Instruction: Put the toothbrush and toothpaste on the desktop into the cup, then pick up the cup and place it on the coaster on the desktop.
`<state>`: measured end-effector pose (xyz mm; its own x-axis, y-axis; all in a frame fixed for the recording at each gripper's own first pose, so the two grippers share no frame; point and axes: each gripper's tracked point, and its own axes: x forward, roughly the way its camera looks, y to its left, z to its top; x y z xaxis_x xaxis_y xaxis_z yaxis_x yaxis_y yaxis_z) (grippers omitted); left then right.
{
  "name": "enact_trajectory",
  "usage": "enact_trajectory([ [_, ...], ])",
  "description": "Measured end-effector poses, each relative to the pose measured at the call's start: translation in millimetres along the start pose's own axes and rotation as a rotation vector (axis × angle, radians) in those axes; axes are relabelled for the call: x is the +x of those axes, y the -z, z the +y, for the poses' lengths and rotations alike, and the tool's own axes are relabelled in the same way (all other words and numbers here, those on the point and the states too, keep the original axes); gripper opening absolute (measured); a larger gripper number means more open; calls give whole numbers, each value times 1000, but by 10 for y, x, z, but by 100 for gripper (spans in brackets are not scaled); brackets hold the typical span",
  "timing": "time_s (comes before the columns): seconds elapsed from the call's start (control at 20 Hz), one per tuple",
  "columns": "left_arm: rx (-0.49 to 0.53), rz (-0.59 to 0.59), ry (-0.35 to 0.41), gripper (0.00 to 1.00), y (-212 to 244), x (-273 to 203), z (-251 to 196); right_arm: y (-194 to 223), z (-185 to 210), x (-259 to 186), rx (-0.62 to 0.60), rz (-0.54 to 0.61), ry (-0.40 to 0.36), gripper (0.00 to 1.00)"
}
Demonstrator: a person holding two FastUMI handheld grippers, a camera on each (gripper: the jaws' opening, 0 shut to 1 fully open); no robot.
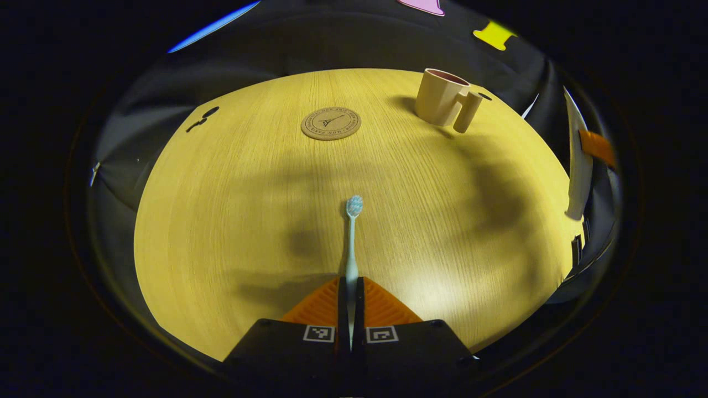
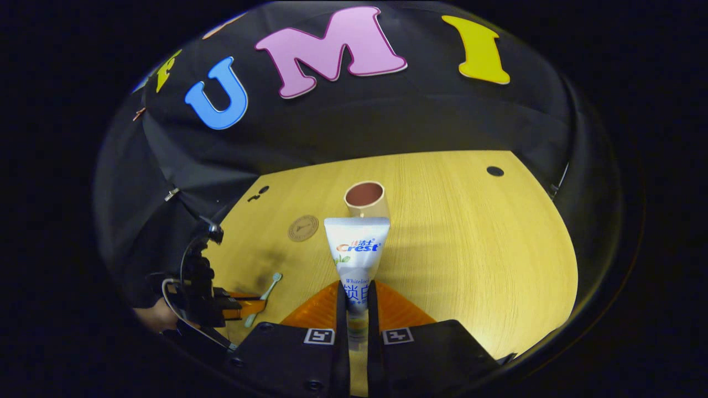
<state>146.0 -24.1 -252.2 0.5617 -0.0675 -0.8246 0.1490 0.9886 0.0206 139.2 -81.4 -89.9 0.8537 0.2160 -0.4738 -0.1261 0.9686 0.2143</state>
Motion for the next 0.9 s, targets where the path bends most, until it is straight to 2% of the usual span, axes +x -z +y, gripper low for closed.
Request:
enact_trajectory([
  [0.6,-58,-276,7,7,-644,-677,-183,-1296,209,404,-84,-250,-79,16],
  [0.9,-121,-407,-1,7,-886,-903,-206,-1650,236,829,-84,-324,-119,16],
])
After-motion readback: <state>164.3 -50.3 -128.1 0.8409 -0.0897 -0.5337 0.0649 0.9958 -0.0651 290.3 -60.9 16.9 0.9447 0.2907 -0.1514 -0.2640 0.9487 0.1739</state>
